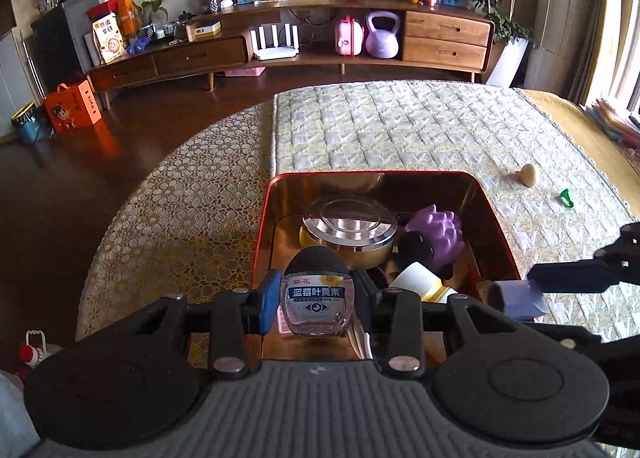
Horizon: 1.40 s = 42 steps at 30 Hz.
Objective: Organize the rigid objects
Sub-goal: 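Lower and open left tool to drop the bottle while right tool releases the block into the box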
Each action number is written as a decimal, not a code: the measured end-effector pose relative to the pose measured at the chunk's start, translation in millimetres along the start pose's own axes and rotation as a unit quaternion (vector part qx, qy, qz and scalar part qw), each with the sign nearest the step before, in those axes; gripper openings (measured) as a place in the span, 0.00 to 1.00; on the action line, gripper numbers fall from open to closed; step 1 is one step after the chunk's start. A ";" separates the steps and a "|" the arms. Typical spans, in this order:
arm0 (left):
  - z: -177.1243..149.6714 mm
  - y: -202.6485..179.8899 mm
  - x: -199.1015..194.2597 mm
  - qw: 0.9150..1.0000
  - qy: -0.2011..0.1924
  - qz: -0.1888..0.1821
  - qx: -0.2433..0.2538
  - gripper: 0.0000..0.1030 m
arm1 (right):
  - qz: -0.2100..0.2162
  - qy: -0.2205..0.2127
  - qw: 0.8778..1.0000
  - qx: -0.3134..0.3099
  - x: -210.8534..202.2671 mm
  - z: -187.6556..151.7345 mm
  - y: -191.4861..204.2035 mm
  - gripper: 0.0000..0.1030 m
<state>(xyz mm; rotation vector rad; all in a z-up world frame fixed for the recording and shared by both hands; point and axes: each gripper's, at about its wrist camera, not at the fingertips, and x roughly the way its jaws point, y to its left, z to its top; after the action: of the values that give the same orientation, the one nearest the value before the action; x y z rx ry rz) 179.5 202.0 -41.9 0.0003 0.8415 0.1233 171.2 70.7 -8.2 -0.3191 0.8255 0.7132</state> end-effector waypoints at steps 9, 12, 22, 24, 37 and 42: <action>2.8 -4.7 28.0 1.000 0.019 0.008 0.010 0.37 | -0.004 0.012 1.000 0.004 25.4 6.9 -5.4 0.38; 2.4 -5.7 33.7 1.000 0.025 0.010 0.012 0.37 | -0.001 0.017 1.000 -0.004 29.0 7.3 -4.4 0.38; -1.3 -11.5 39.3 0.999 0.032 0.006 0.017 0.37 | 0.000 0.025 1.000 -0.004 33.5 4.7 -1.8 0.37; -1.2 -11.1 39.0 0.999 0.033 0.007 0.013 0.37 | -0.001 0.025 1.000 -0.005 31.9 4.1 -0.5 0.38; -2.7 -20.2 18.5 1.000 0.019 0.010 0.014 0.46 | 0.005 0.007 1.000 0.008 3.2 -5.0 2.8 0.54; -4.1 -30.6 -1.2 1.000 0.003 0.006 0.023 0.54 | 0.008 -0.009 1.000 0.011 -18.4 -10.5 7.7 0.61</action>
<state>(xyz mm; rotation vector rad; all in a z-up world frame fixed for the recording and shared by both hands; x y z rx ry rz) 179.0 171.3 -45.2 0.0485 0.8510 0.1147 151.5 62.5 -0.9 -0.2869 0.8178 0.7205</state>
